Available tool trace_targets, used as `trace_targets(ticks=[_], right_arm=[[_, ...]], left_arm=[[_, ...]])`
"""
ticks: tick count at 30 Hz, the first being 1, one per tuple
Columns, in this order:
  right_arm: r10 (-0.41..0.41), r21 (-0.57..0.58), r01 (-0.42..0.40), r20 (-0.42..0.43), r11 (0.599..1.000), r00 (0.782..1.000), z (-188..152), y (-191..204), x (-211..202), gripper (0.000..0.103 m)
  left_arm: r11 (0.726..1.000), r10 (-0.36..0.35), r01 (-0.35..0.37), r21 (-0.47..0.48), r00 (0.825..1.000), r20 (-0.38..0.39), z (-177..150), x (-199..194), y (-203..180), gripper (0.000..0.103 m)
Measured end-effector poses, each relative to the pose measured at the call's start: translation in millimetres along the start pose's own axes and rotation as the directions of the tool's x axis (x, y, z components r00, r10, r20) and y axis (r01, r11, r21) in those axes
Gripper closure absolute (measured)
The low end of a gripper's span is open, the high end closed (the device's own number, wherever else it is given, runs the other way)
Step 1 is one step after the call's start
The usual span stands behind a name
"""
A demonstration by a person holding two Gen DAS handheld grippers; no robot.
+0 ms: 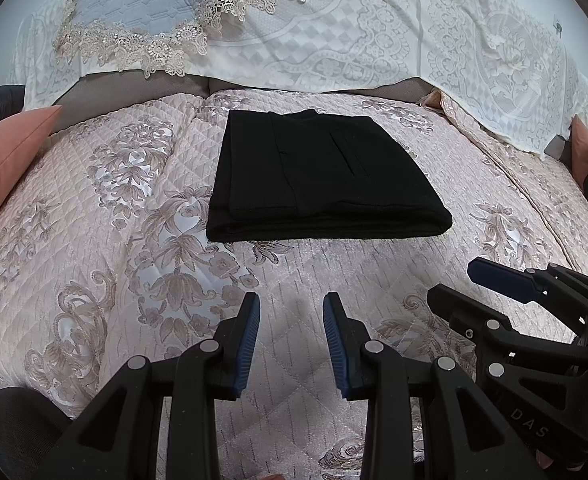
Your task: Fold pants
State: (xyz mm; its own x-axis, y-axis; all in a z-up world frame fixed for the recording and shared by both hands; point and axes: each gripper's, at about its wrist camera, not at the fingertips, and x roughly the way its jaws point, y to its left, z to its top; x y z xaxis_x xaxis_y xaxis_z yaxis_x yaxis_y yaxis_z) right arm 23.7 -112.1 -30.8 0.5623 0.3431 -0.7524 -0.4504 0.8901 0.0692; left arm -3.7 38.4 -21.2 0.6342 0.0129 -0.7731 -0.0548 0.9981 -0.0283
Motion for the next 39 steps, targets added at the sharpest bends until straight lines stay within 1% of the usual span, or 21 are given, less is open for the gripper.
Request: trace_targets(ticks=[26,39], right_arm=[[0.001,-0.003,-0.001,0.003,1.0,1.0,1.0,-0.1,-0.5,0.059],[0.003,-0.008,-0.003,0.002,1.0,1.0,0.5,-0.4,-0.7,0.059]], left_arm=[[1.0,-0.007,0.007,0.005,1.0,-0.005,-1.8,1.1,-3.3,0.068],[1.0,-0.03,0.03,-0.009,0.999,-0.026,-0.5,3.3,-1.1,0.068]])
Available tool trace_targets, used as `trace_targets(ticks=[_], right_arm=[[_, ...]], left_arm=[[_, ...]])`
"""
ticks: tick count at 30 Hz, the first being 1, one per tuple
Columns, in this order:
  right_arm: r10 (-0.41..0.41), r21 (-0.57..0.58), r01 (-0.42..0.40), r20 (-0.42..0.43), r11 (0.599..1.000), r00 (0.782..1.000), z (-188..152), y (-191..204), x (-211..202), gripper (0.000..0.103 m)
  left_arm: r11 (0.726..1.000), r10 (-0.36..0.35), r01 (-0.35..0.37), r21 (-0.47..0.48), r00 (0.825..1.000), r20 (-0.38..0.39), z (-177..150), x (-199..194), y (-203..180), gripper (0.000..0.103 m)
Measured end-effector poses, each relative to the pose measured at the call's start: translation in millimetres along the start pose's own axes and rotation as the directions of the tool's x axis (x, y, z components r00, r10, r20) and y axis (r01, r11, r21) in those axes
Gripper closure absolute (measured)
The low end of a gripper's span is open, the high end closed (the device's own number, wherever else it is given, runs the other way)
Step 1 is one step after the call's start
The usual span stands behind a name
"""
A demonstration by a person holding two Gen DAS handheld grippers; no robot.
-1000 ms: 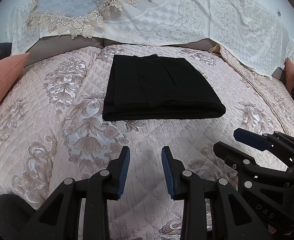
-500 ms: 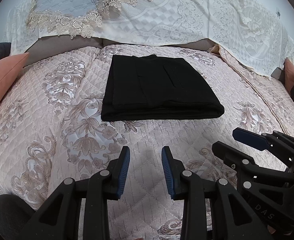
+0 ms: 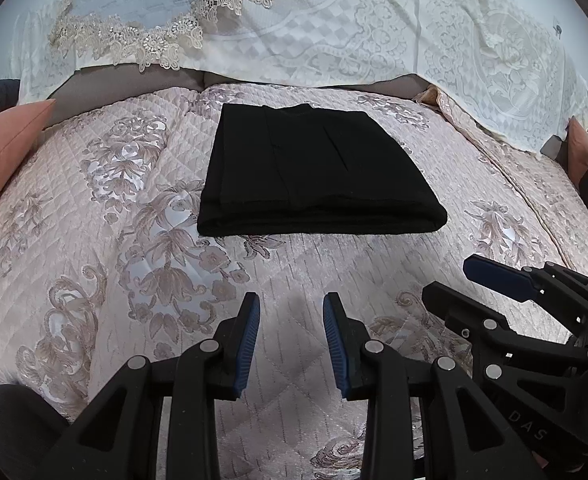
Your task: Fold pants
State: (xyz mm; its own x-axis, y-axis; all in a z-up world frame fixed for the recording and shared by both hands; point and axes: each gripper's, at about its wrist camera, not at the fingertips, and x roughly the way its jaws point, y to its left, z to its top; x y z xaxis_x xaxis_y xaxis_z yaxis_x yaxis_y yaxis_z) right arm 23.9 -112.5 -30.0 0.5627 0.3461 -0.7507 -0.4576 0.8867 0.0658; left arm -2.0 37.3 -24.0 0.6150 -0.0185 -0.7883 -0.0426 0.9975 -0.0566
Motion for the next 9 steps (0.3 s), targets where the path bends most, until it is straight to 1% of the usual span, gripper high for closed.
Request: trace_targets(ticks=[3,6,9], right_arm=[[-0.001,0.0,0.001,0.0,1.0,1.0,-0.1,0.1,0.1,0.059],[0.0,0.003,0.0,-0.001,1.0,1.0,-0.8,-0.9,0.4,0.059],[0.0,0.003,0.0,0.0,1.0,1.0,-2.2,-2.0,0.2,0.059]], left_arm=[[1.0,-0.002,0.002,-0.006,1.0,0.001,0.1,0.6,0.6,0.068],[1.0,0.017,-0.017,-0.013,1.0,0.015,1.0,-0.1,1.4,0.068],[1.0,0.021,-0.02,-0.016,1.0,0.016,2.5,-0.1,3.2,0.068]])
